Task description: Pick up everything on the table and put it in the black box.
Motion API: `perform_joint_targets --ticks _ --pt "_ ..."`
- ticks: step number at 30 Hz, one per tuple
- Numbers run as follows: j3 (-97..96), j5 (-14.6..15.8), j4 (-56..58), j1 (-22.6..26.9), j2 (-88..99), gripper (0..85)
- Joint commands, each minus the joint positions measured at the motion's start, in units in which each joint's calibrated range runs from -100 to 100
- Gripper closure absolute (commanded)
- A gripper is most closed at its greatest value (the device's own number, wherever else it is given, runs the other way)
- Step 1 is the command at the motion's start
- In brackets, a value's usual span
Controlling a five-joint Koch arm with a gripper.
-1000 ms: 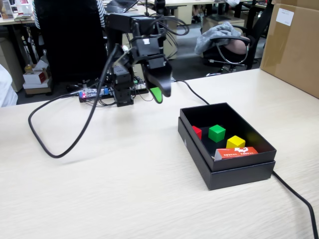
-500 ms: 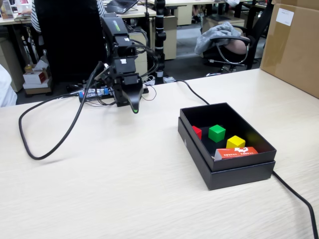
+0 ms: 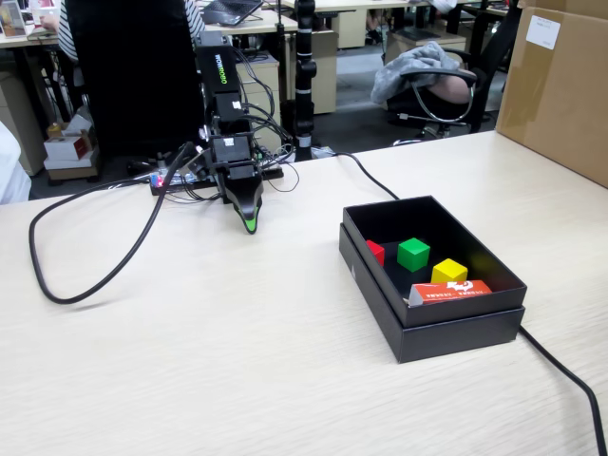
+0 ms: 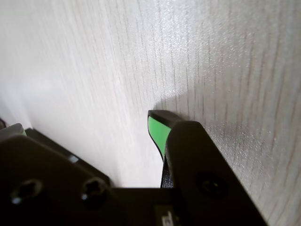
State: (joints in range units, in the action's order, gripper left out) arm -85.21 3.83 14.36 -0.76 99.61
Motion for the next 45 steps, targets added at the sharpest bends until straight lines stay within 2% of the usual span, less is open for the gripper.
perform_joint_targets --ticks 1,5,45 --pt "-3.5 -1.2 -4.6 -0.1 -0.1 34.1" --pt "-10.1 -2.6 -10.7 -0.2 -0.1 34.7" --pt "-10.2 -2.6 -11.0 -0.3 0.0 36.4"
